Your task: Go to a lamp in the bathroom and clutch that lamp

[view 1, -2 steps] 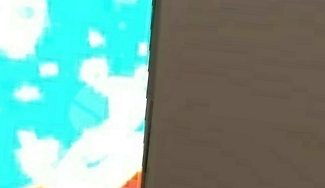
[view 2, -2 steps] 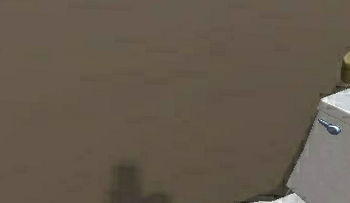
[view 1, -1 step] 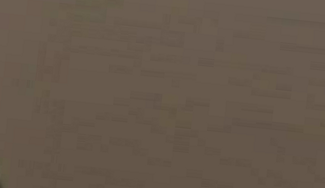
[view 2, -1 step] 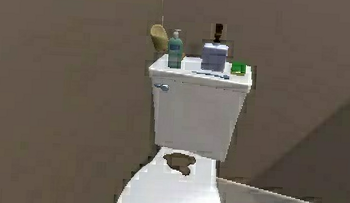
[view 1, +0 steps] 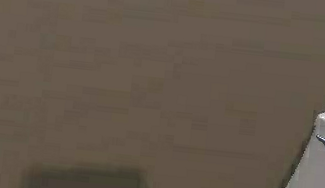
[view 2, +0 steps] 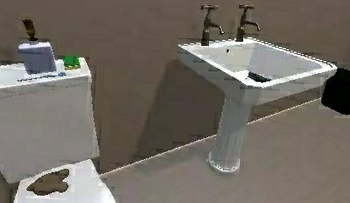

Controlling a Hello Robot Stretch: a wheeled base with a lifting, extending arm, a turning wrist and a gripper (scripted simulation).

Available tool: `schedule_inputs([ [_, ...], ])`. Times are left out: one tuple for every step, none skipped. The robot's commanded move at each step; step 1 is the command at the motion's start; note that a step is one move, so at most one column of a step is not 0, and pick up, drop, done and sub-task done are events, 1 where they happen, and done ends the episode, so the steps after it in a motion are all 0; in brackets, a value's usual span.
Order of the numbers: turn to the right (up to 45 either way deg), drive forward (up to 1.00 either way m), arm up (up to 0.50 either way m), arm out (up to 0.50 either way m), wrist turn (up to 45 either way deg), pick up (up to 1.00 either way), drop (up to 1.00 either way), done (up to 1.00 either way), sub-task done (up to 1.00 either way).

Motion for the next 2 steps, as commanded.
schedule_inputs([
  [-39.0,0.0,0.0,0.0,0.0,0.0,0.0,0.0,0.0],
  [-30.0,0.0,0.0,0.0,0.0,0.0,0.0,0.0,0.0],
])
